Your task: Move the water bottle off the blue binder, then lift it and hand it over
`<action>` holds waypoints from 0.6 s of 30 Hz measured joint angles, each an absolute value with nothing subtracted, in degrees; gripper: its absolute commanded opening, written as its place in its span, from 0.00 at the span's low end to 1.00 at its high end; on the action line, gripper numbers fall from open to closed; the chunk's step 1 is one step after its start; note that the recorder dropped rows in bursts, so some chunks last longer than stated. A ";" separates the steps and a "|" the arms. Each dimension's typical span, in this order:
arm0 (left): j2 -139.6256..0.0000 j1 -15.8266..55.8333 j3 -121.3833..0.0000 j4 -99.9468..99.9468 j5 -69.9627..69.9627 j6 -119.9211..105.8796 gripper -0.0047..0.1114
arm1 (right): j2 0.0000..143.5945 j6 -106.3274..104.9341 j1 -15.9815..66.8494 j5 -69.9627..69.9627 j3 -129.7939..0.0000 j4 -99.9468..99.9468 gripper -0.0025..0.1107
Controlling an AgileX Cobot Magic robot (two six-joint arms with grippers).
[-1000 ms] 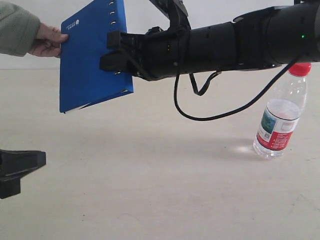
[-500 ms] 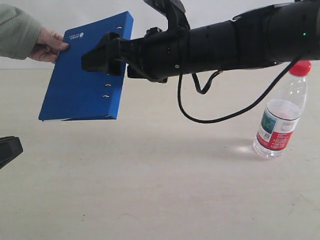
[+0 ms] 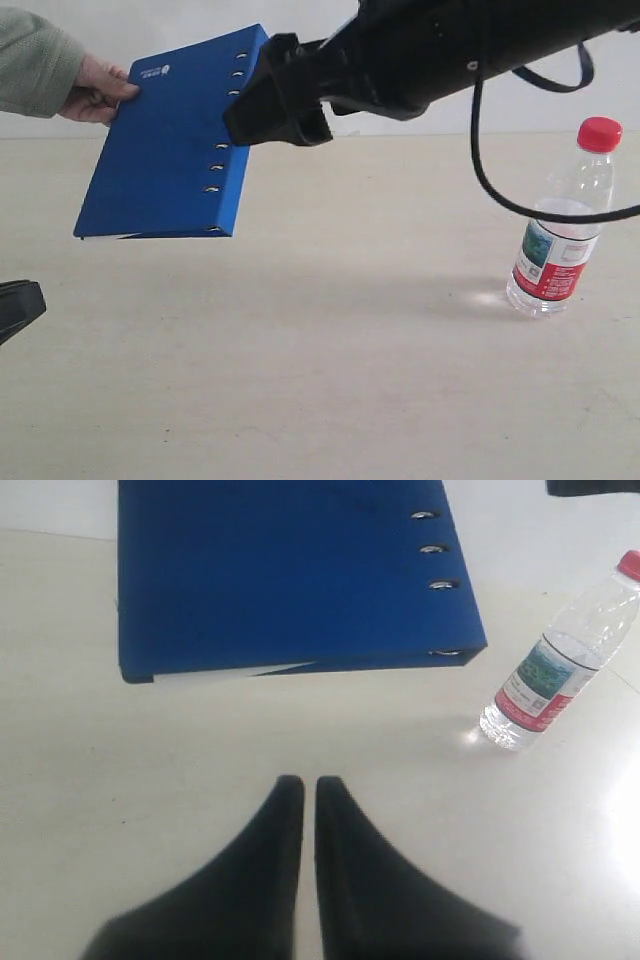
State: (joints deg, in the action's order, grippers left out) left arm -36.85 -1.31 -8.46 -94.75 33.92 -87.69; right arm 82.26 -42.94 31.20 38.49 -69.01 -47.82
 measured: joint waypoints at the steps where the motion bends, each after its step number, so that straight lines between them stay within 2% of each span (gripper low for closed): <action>1: -36.85 -1.31 -8.46 -94.75 33.92 -87.69 0.08 | 80.33 -38.91 31.20 38.74 -69.01 -45.12 0.85; 2: -36.85 -1.31 -8.46 -94.75 33.92 -87.69 0.08 | 79.41 -37.11 31.20 38.74 -69.01 -43.60 0.62; 3: -36.85 -1.31 -8.46 -94.75 33.92 -87.69 0.08 | 77.60 -32.37 31.20 38.74 -69.01 -39.11 0.49; 5: -36.85 -1.31 -8.46 -94.75 33.92 -87.69 0.08 | 76.09 -28.61 31.20 38.86 -69.01 -35.24 0.11; 6: -36.85 -1.31 -8.46 -94.75 33.92 -87.69 0.08 | 75.47 -27.72 31.20 38.98 -69.01 -33.75 0.04; 13: -36.85 -1.31 -8.46 -94.75 33.92 -87.69 0.08 | 62.16 -21.00 31.20 43.80 -67.77 -23.48 0.02; 18: -36.85 -1.31 -8.46 -95.25 33.92 -88.13 0.08 | 49.09 -13.10 31.20 38.50 -60.71 -14.54 0.02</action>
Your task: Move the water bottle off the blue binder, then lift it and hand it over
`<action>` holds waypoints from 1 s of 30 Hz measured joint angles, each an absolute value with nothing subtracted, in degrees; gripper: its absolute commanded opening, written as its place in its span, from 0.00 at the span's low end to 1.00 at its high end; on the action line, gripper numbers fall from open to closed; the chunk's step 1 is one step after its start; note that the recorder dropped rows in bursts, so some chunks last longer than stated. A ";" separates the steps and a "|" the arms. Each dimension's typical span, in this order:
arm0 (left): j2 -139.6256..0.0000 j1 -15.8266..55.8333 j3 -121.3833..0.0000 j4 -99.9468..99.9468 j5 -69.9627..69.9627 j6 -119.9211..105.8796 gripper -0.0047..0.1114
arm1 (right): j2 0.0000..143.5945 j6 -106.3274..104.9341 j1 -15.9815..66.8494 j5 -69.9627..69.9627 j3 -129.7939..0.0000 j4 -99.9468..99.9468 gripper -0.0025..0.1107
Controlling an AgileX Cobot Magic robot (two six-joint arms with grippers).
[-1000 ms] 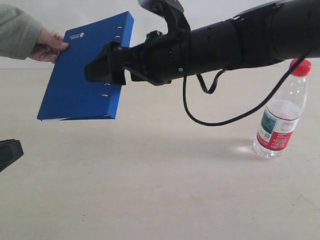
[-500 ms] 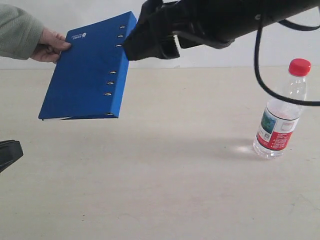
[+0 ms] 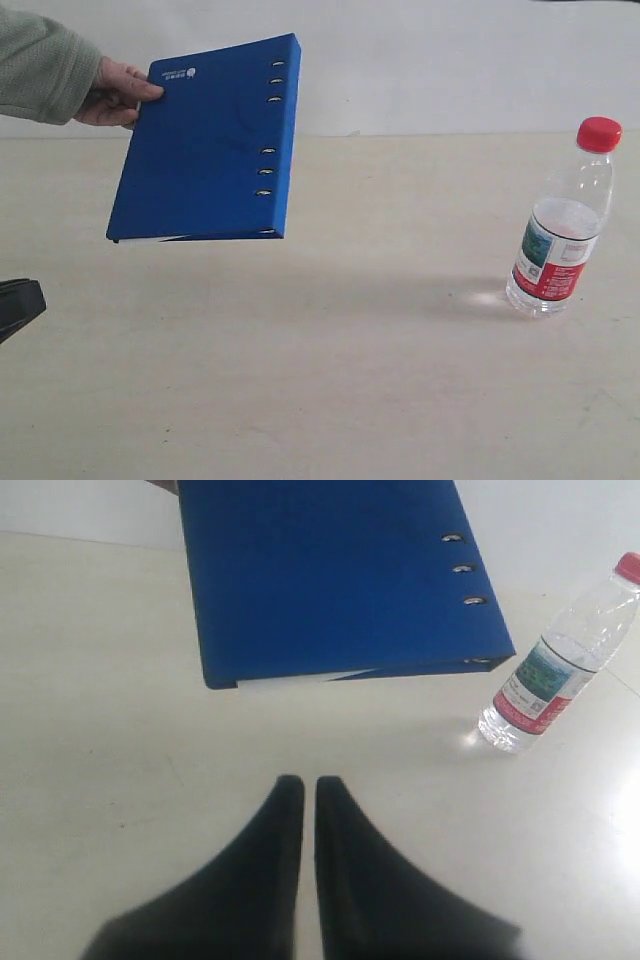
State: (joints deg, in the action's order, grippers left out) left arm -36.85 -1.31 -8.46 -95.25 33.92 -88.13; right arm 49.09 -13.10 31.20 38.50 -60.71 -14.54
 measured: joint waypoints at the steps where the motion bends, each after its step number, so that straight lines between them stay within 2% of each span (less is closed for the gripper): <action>1: -36.85 -1.31 -8.46 -95.73 33.92 -88.36 0.08 | 46.34 -10.97 31.20 36.88 -58.85 -12.13 0.02; 11: -36.85 -1.31 -8.46 -99.13 33.85 -91.32 0.08 | 23.14 11.55 31.20 29.70 -41.74 11.92 0.02; 21: -36.85 -1.31 -8.46 -99.47 33.85 -94.13 0.08 | 2.32 19.59 31.20 26.17 -27.69 15.01 0.02; 30: -35.19 -1.31 -8.46 -99.61 34.18 -94.46 0.08 | 0.31 20.30 31.20 20.89 -20.46 15.24 0.02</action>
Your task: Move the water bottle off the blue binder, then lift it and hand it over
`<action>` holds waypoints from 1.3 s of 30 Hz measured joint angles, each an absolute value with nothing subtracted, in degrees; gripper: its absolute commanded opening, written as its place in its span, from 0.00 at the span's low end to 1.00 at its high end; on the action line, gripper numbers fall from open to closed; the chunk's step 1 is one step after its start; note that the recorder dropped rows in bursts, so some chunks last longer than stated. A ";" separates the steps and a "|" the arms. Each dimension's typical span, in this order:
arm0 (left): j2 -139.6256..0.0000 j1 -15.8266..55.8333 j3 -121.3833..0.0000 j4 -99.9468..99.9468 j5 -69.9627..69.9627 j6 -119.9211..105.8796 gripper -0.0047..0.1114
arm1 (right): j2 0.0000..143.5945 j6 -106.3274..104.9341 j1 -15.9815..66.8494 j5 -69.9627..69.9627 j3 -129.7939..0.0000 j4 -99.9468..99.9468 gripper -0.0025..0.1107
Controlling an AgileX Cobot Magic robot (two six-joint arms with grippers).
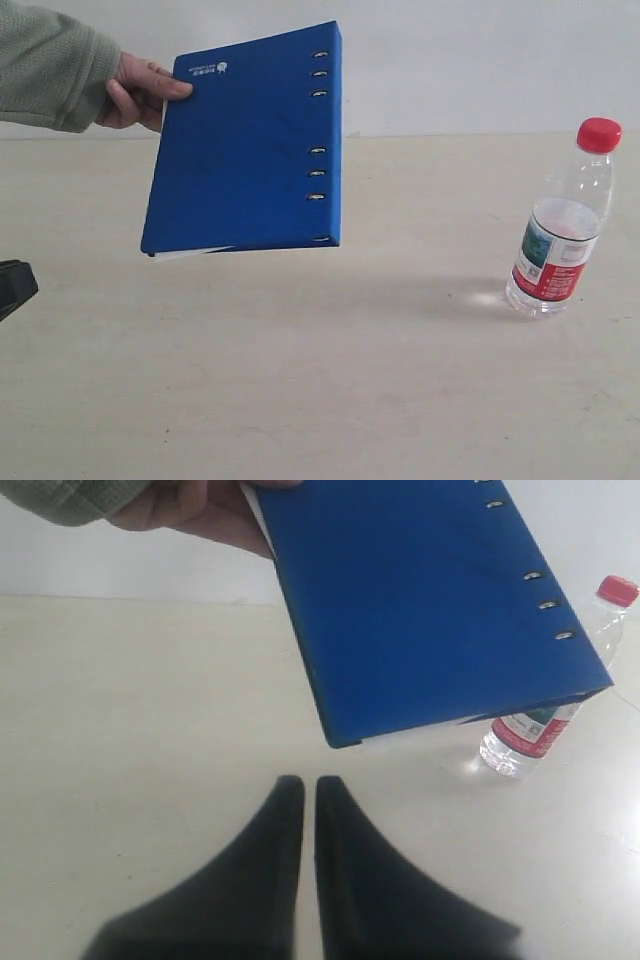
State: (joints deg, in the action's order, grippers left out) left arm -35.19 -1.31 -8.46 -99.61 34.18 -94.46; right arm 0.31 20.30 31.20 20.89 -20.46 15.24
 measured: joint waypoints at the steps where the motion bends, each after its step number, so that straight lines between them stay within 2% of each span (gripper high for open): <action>1: -35.03 -1.31 -8.46 -99.61 34.18 -94.46 0.08 | 0.31 20.30 31.10 20.89 -20.16 15.24 0.02; 24: -34.99 -1.31 -8.46 -99.61 34.72 -93.30 0.08 | 0.31 20.39 31.10 20.36 -19.82 15.10 0.02; 32: -34.99 -1.31 -8.46 -99.61 29.92 -105.30 0.08 | 0.31 20.39 31.10 20.27 -19.82 15.02 0.02; 39: -33.15 -1.31 -8.46 -99.61 29.16 -106.71 0.08 | 0.31 20.39 31.10 20.27 -19.82 15.02 0.02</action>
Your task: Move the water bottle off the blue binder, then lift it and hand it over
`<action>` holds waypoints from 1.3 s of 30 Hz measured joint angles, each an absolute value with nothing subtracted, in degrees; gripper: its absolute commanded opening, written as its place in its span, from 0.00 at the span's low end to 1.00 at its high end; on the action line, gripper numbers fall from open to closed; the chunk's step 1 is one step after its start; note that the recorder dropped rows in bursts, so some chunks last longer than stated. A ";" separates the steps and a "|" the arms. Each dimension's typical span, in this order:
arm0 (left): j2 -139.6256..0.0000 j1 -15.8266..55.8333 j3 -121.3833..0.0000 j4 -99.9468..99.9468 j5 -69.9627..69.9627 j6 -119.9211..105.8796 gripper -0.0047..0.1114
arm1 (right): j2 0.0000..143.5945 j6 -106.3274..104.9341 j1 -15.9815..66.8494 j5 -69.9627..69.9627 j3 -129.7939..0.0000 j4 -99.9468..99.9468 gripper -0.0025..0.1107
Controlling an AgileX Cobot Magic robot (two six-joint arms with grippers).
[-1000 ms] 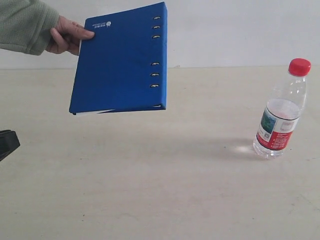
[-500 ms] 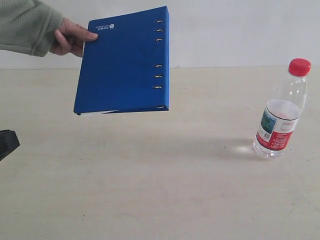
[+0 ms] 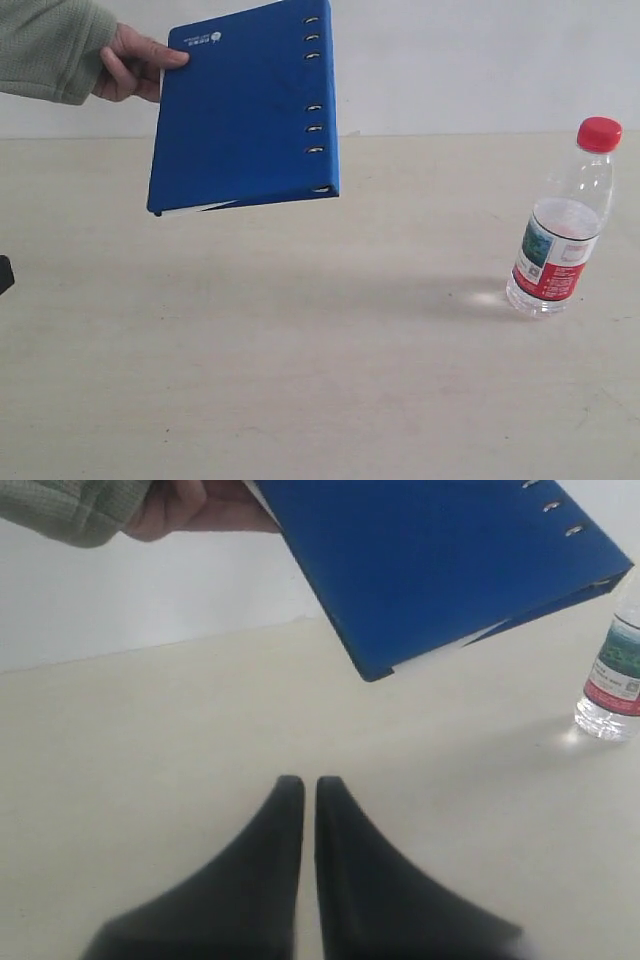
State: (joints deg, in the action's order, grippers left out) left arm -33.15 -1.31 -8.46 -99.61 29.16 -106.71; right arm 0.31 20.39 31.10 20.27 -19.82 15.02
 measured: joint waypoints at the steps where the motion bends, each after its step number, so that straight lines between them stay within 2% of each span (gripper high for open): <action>1: -32.30 -1.31 -8.46 -98.90 29.16 -106.53 0.08 | 0.31 20.39 31.10 20.27 -19.82 15.02 0.02; 7: -23.09 -1.31 -8.95 -74.30 29.63 -79.66 0.08 | 0.31 20.39 31.10 20.27 -19.82 15.02 0.02; 14: -6.93 -1.31 -9.90 -26.26 27.45 -25.26 0.08 | 0.31 20.39 31.10 20.27 -19.82 15.02 0.02; 18: -1.03 -1.31 -9.90 -9.29 27.13 -4.96 0.08 | 0.31 20.39 31.10 20.27 -19.82 15.02 0.02; 26: -0.20 -1.31 -1.01 0.72 15.67 3.04 0.08 | 0.31 20.39 31.00 20.27 -19.82 15.02 0.02; 39: -0.20 -1.31 -0.24 11.98 15.71 12.27 0.08 | 0.31 20.39 31.00 20.27 -19.82 14.79 0.02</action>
